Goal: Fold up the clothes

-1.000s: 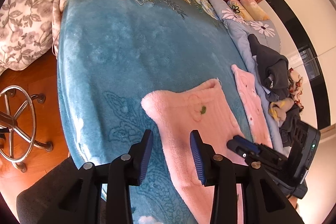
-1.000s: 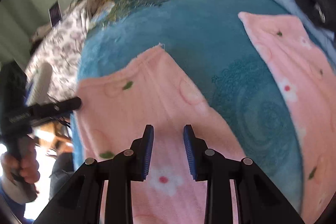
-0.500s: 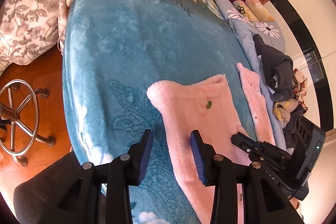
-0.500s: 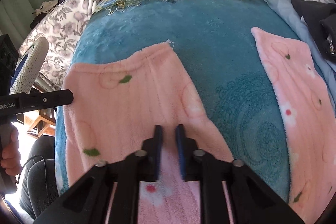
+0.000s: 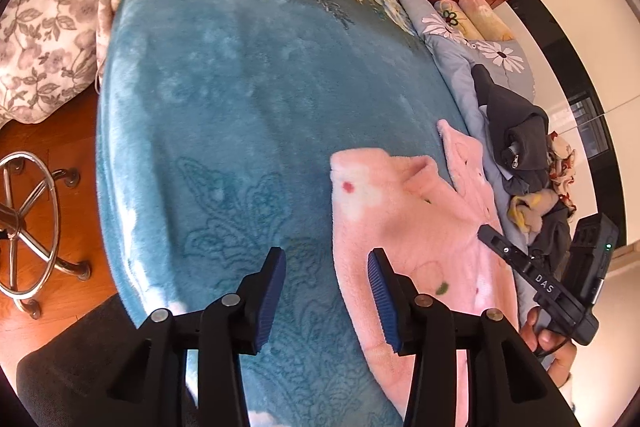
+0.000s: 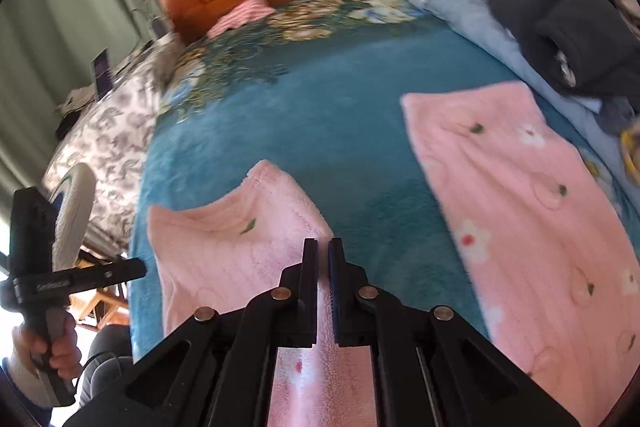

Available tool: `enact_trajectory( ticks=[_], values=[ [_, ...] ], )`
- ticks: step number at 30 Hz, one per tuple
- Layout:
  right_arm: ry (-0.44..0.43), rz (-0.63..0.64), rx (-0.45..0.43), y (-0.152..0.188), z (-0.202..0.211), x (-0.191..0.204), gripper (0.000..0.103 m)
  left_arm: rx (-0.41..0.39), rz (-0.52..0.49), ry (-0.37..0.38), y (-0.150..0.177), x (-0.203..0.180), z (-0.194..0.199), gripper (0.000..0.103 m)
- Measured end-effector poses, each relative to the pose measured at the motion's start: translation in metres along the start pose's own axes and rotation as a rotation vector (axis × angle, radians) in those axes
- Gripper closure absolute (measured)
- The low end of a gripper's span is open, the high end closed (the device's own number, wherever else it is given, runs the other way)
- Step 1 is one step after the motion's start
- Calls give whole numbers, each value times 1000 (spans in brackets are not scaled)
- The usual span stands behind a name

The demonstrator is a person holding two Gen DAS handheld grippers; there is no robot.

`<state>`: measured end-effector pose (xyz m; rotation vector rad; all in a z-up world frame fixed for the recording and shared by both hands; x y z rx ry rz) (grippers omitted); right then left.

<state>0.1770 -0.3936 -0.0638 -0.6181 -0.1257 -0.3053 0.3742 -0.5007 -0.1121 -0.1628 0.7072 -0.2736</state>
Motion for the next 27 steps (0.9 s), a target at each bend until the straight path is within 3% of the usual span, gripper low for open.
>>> enact_trajectory(
  ticks=[7, 21, 27],
  values=[
    [1, -129, 3, 0, -7, -35, 98, 29, 22, 41, -17, -14, -24, 56],
    [-4, -128, 55, 2, -20, -43, 98, 18, 2, 117, -20, -18, -35, 60],
    [-17, -64, 53, -2, -11, -32, 95, 18, -1, 148, -20, -21, -33, 60]
  ],
)
Point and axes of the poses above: each gripper's, at about its wrist camera, not at the fingertips, and z roughly against the way its jaws point, x to its left, y to its underside, the point moved 6 cm from there along -z, roughly the way its jaws point, and after that the axes turned 4 degrees about z, right-handed, at the moved point
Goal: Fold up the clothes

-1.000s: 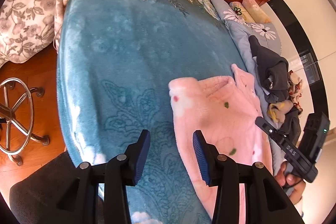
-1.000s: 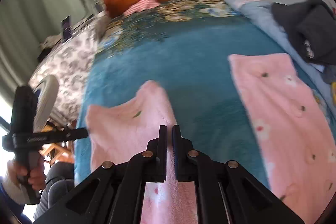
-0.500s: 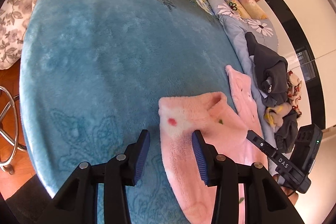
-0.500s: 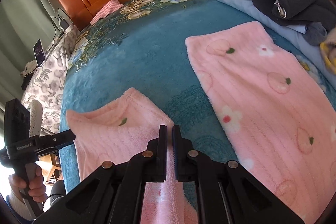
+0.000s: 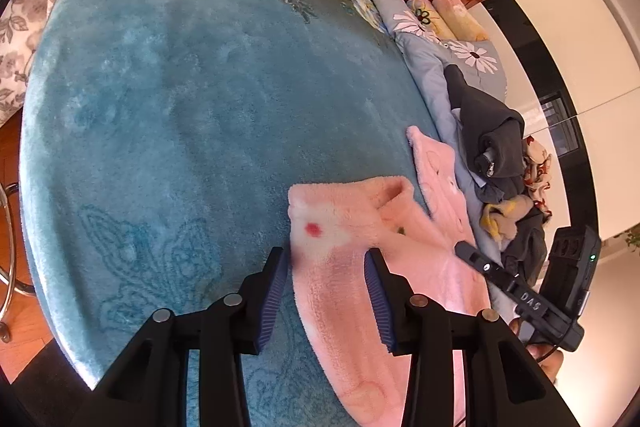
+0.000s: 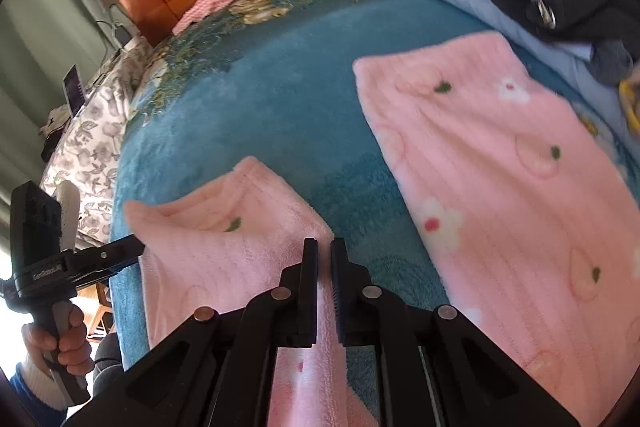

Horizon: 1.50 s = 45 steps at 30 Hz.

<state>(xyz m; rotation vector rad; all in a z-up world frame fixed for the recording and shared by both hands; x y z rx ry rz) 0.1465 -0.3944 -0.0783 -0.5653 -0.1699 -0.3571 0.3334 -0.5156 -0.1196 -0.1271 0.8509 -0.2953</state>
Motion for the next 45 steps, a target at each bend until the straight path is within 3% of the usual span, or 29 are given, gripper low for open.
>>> enact_trajectory(
  ticks=[3, 5, 13, 20, 24, 30, 36, 38, 39, 45],
  values=[
    [-16, 48, -35, -16, 9, 11, 89, 9, 12, 11, 0, 0, -2, 60],
    [-26, 87, -38, -28, 5, 23, 78, 14, 14, 13, 1, 1, -3, 60],
    [-11, 264, 67, -39, -48, 62, 66, 17, 2, 38, 0, 0, 4, 60],
    [15, 316, 97, -35, -63, 62, 66, 34, 6, 63, 1, 1, 1, 60],
    [8, 325, 95, -36, -65, 61, 87, 36, 4, 85, 0, -1, 0, 60],
    [-68, 158, -18, -64, -43, 39, 92, 29, 16, 96, -8, -4, -6, 60],
    [-81, 72, -5, -70, -44, 27, 92, 25, 48, 90, -14, -2, -17, 60],
    [-99, 31, -9, -73, -43, 24, 92, 20, 69, 81, -15, 0, -20, 79],
    [-97, 28, -4, -73, -43, 25, 92, 11, 73, 78, -15, 1, -19, 95],
    [-77, 69, 17, -74, -41, 36, 92, -91, 39, 84, -20, -9, 26, 99]
  ],
)
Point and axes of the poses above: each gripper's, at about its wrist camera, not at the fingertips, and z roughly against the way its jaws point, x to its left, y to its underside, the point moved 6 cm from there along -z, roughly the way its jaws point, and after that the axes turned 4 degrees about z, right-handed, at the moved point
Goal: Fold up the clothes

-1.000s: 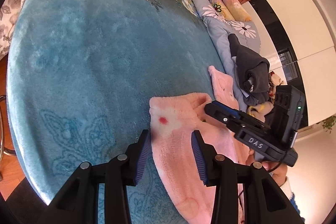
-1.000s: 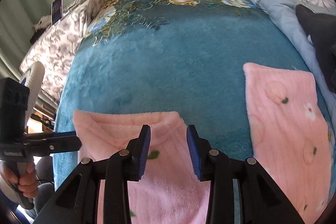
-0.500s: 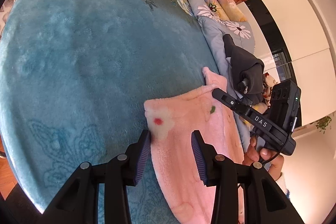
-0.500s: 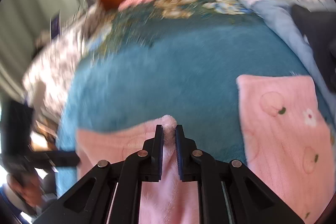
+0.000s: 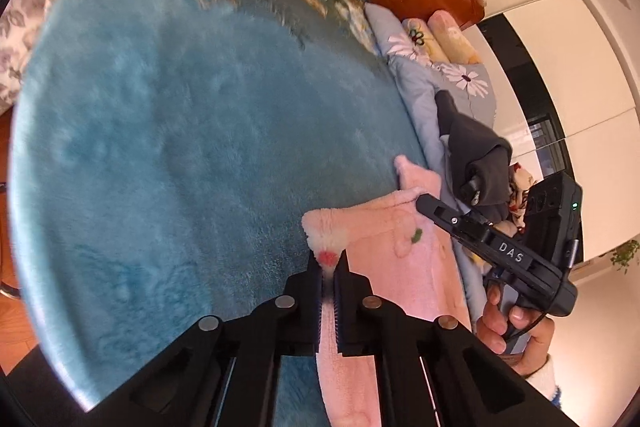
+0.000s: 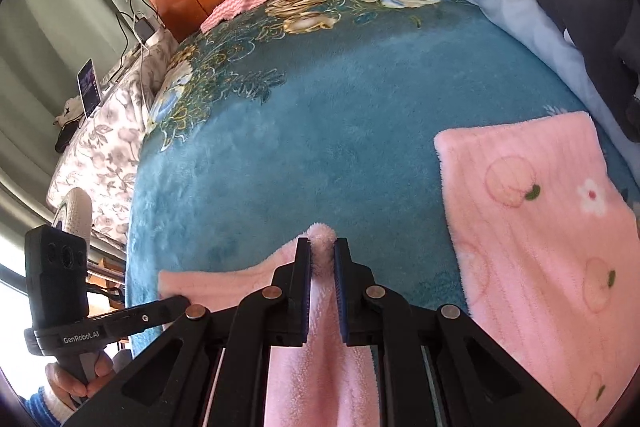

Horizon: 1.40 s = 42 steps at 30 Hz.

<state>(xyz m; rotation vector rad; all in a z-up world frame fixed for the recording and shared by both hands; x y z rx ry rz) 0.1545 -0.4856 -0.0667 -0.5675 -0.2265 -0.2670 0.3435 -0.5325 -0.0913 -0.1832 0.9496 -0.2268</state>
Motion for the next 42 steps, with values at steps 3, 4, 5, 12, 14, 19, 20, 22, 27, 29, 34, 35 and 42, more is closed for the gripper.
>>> enact_trajectory(
  ticks=[3, 4, 5, 12, 14, 19, 20, 22, 27, 29, 34, 35, 42],
  values=[
    [-30, 27, -27, -7, 14, 16, 92, -107, -66, 2, -20, -16, 46, 99],
    [-50, 57, -53, -13, 23, 27, 92, -135, -89, -16, -27, -17, 57, 99],
    [-66, 92, -81, -22, 31, 38, 92, -154, -107, -36, -34, -16, 63, 99],
    [-29, 153, 56, -48, -35, 69, 92, -85, 5, -204, -49, 56, 33, 99],
    [-20, 160, 99, -45, -57, 72, 92, -87, 19, -194, -50, 62, 34, 99],
    [16, 157, 108, -55, -77, 68, 98, -84, 7, -229, -50, 67, 24, 99],
    [25, 130, 112, -57, -81, 63, 98, -75, 12, -230, -50, 67, 19, 99],
    [-2, 63, 120, -59, -85, 55, 98, -67, 3, -245, -49, 68, 14, 99],
    [1, 83, 101, -51, -64, 46, 98, -36, 31, -225, -51, 77, 12, 98],
    [20, 101, 78, -46, -41, 38, 98, -26, 33, -229, -52, 76, 13, 96],
    [117, 104, 24, -14, 35, 1, 98, -8, 9, -265, -55, 60, 21, 87],
    [141, 87, 13, -3, 52, -10, 98, -10, -2, -274, -56, 56, 25, 85],
    [319, -113, -42, 98, 153, -80, 97, -90, -32, -280, -61, 23, 52, 57]
  ],
)
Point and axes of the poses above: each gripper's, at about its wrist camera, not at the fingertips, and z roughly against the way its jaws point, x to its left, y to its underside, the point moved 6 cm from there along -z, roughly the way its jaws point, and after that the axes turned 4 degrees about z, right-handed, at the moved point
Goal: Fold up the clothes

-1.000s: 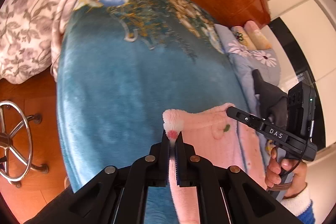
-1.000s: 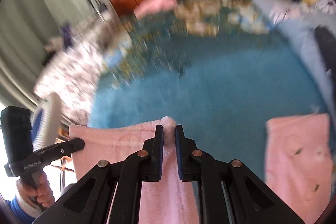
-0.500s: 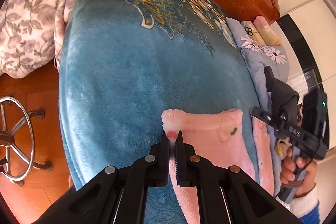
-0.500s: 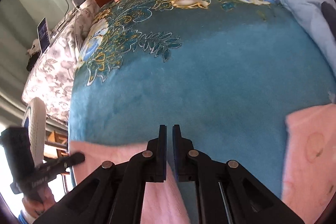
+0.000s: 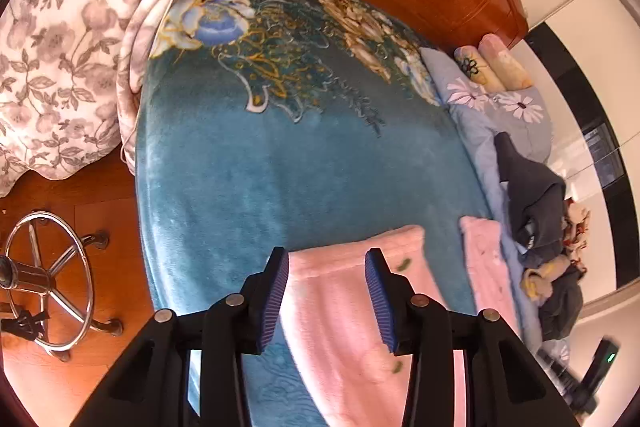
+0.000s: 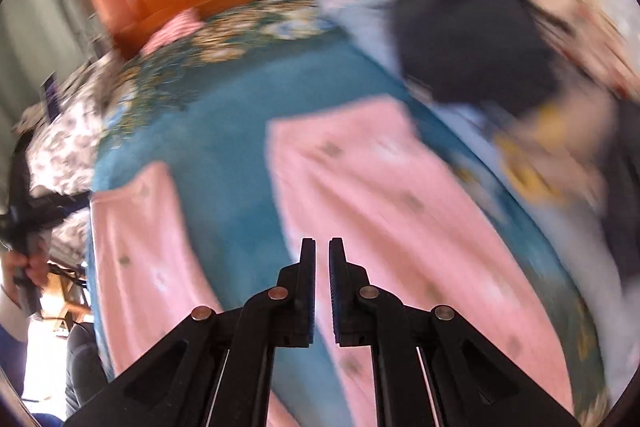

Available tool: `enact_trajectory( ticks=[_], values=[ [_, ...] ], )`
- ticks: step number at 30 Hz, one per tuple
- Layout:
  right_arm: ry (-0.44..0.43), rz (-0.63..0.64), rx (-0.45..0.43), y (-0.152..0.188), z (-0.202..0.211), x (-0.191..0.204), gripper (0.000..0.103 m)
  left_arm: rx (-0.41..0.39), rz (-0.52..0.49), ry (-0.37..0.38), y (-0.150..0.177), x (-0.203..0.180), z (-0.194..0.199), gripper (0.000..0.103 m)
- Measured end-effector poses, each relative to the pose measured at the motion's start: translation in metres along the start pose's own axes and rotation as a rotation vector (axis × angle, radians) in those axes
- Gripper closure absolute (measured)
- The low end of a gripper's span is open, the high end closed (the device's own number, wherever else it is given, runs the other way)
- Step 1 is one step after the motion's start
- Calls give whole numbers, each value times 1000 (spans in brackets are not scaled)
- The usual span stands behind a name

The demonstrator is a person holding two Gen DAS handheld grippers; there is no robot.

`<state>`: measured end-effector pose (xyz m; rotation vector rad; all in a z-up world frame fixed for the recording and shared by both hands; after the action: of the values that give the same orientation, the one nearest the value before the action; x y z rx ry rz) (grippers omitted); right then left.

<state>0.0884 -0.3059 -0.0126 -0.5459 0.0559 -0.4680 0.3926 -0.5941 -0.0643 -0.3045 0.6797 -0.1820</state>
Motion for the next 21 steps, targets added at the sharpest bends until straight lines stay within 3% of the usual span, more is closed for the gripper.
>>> enact_trajectory(
  ticks=[4, 7, 13, 16, 19, 21],
  values=[
    [49, -173, 14, 75, 26, -48, 96, 50, -47, 21, 16, -27, -8, 54],
    [89, -316, 24, 139, 46, -78, 84, 117, -80, 31, 36, -51, -26, 54],
    [173, -516, 33, 248, 89, -123, 75, 256, -122, 60, 74, -105, -77, 54],
    [228, -603, 30, 278, 106, -153, 75, 318, -112, 64, 86, -127, -103, 54],
    [263, -660, -19, 285, 120, -183, 75, 340, -98, 60, 88, -145, -125, 54],
    [300, -681, -44, 283, 129, -204, 69, 338, -103, 52, 84, -154, -137, 54]
  ],
)
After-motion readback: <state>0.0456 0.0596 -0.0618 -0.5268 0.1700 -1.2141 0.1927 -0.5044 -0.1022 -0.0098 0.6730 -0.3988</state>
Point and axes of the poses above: each gripper's, at about its wrist camera, not at the fingertips, and z roughly against the way its jaws point, x to its left, y to its underside, the point moved 6 cm from there along -z, roughly the way its jaws point, and after that the axes turned 4 degrees about z, right-handed, at the moved point
